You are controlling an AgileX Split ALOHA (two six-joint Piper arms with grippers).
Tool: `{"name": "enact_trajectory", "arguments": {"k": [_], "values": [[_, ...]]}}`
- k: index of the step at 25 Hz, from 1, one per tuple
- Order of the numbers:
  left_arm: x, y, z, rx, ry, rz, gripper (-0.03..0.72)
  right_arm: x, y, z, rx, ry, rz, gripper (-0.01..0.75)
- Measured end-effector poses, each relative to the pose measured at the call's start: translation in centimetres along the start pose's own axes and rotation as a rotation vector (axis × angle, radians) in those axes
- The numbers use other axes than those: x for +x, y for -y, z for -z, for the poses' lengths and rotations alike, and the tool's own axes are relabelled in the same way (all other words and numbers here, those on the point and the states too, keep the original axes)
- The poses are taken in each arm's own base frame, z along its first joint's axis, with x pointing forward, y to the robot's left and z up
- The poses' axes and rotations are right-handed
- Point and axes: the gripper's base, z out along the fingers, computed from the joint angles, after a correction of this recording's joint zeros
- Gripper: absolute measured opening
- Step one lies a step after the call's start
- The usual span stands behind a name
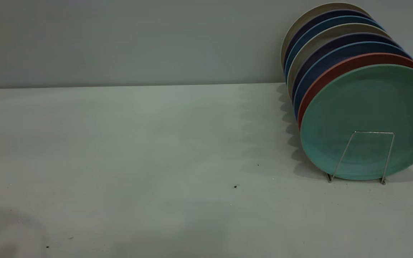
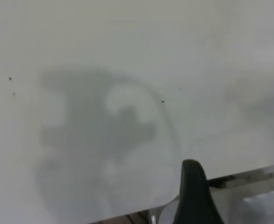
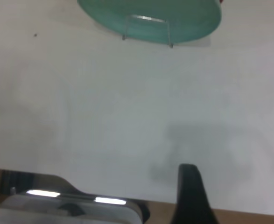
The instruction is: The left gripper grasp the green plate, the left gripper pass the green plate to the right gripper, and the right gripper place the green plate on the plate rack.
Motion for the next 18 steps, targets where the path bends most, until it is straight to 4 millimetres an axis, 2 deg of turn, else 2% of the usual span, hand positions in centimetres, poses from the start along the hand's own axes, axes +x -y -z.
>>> {"name": "enact_trajectory", "arguments": {"k": [4, 7, 11, 13, 16, 18], "values": [[4.4, 0.9, 1.0, -0.002, 0.046, -0.008, 0.506, 4.6, -0.8, 1.4, -0.011, 0.080, 0.011, 0.527], [7.9, 1.6, 1.3, 0.007, 0.072, -0.003, 0.506, 7.6, -1.2, 1.6, -0.012, 0.123, 0.018, 0.527], [12.5, 2.3, 1.1, 0.006, 0.113, -0.015, 0.506, 11.3, -1.5, 0.3, -0.018, 0.134, 0.020, 0.527], [14.4, 2.6, 1.0, 0.002, 0.149, -0.025, 0.506, 12.9, -1.5, -1.0, -0.020, 0.109, 0.023, 0.527], [17.0, 2.9, 1.1, -0.022, 0.224, -0.046, 0.506, 14.5, -1.4, -2.5, -0.001, 0.124, 0.050, 0.527], [18.6, 2.8, 1.3, -0.071, 0.280, -0.052, 0.498, 15.0, -1.2, -2.7, 0.023, 0.167, 0.100, 0.527]]}}
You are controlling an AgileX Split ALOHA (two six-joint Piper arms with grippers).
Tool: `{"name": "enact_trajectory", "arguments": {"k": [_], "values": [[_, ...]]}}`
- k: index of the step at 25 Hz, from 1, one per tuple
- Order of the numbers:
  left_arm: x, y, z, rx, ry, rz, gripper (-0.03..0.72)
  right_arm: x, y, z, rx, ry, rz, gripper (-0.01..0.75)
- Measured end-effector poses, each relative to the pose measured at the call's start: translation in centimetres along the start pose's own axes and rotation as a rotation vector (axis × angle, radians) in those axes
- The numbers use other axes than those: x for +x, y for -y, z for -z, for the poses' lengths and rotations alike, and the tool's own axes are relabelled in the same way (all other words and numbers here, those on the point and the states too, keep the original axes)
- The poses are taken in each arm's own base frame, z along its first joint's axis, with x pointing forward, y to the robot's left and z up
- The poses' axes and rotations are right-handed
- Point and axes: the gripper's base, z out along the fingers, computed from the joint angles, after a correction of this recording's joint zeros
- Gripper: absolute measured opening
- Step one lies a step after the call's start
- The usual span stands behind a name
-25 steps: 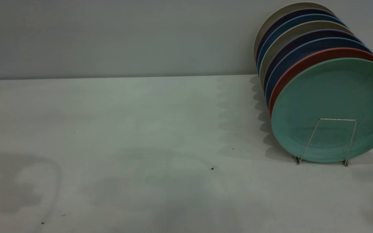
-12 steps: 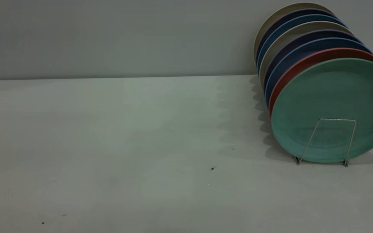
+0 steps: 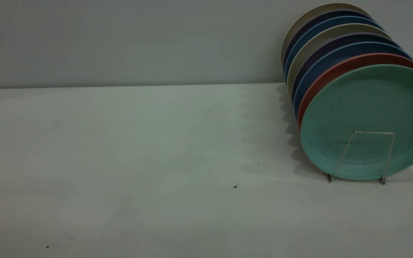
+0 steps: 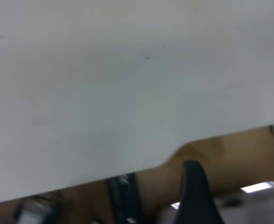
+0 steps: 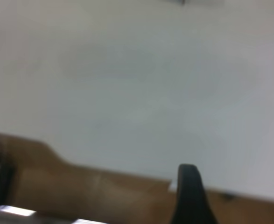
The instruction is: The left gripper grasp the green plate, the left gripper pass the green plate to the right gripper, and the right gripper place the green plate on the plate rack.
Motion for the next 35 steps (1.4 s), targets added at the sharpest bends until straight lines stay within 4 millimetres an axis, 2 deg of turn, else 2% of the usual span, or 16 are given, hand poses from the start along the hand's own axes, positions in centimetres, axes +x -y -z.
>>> {"name": "enact_trajectory", "arguments": {"k": [3, 8, 18, 35], "values": [[1.7, -0.3, 0.6, -0.079, 0.072, 0.019, 0.486, 0.6, 0.4, 0.4, 0.034, 0.057, 0.100, 0.527], [2.8, -0.1, 1.3, -0.100, 0.166, 0.033, 0.475, 1.2, 0.6, 0.8, 0.029, 0.120, 0.160, 0.527], [3.0, 0.0, 0.9, -0.027, 0.171, -0.025, 0.473, 1.2, 0.6, 0.9, 0.017, 0.128, 0.113, 0.527], [3.1, 0.1, 1.0, -0.018, 0.187, -0.026, 0.473, 1.3, 0.6, 1.0, 0.022, 0.133, 0.097, 0.527]]}}
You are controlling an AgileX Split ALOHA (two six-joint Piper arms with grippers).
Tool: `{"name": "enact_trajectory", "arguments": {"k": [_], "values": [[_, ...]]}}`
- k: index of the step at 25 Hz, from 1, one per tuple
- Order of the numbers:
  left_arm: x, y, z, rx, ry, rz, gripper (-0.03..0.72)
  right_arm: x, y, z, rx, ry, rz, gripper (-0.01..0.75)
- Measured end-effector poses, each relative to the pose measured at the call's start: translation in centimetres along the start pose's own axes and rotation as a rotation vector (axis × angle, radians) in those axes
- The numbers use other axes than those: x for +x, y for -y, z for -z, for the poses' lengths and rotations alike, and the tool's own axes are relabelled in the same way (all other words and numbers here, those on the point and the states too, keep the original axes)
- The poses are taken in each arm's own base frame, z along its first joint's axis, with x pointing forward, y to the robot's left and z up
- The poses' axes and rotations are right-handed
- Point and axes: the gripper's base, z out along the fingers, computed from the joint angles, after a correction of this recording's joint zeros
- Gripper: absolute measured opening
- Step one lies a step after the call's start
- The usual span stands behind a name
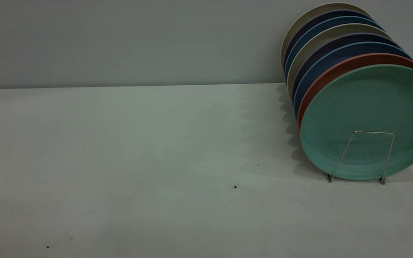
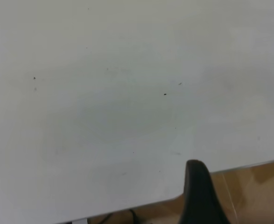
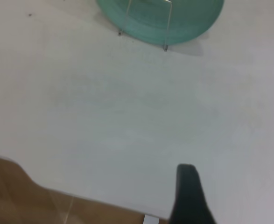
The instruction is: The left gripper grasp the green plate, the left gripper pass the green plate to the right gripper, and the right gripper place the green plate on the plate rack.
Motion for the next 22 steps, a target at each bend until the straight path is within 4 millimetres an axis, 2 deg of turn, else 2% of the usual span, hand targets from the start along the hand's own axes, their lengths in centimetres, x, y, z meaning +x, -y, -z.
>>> {"name": "enact_trajectory", "arguments": {"k": [7, 22], "values": [[0.8, 0.1, 0.7, -0.007, 0.081, -0.008, 0.473, 1.2, -0.2, 1.5, 0.093, 0.121, -0.057, 0.527], [0.9, 0.1, 0.7, -0.007, 0.083, -0.006, 0.473, 1.2, -0.2, 1.5, 0.124, 0.120, -0.078, 0.527]]}}
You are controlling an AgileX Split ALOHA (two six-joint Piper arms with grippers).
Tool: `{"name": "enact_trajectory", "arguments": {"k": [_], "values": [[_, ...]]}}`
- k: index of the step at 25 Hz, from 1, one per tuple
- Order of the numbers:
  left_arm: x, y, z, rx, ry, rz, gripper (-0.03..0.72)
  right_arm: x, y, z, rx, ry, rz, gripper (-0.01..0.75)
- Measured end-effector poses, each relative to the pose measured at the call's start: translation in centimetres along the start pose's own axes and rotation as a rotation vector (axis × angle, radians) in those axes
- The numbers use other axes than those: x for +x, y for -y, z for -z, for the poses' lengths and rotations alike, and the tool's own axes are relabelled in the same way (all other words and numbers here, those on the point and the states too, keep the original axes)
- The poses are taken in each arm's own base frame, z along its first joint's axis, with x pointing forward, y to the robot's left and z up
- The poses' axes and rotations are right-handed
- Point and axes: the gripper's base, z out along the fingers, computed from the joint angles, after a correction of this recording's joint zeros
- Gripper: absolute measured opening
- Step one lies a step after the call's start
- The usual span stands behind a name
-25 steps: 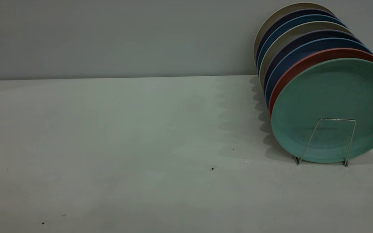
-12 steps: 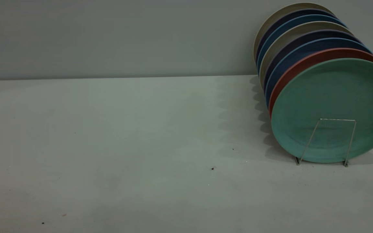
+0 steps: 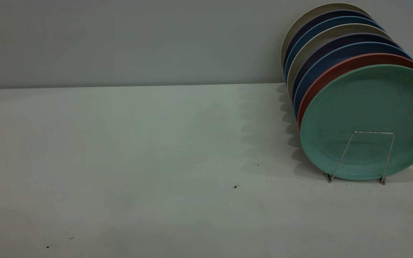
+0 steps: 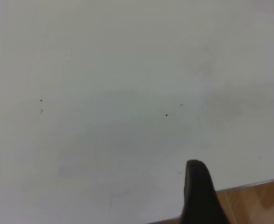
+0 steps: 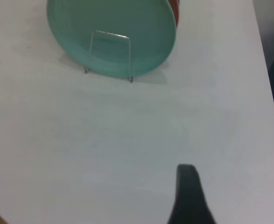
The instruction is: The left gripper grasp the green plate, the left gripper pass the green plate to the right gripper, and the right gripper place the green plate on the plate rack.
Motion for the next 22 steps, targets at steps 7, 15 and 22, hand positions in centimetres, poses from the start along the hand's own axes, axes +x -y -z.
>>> {"name": "enact_trajectory", "arguments": {"k": [7, 15, 22], "values": [[0.00, 0.00, 0.00, 0.000, 0.000, 0.000, 0.473, 0.01, 0.00, 0.01, 0.000, 0.001, -0.020, 0.527], [0.00, 0.00, 0.00, 0.000, 0.000, 0.000, 0.473, 0.04, 0.13, 0.02, 0.015, 0.000, -0.087, 0.527], [0.00, 0.00, 0.00, 0.000, 0.000, 0.000, 0.473, 0.04, 0.15, 0.02, 0.017, -0.001, -0.086, 0.527]]}}
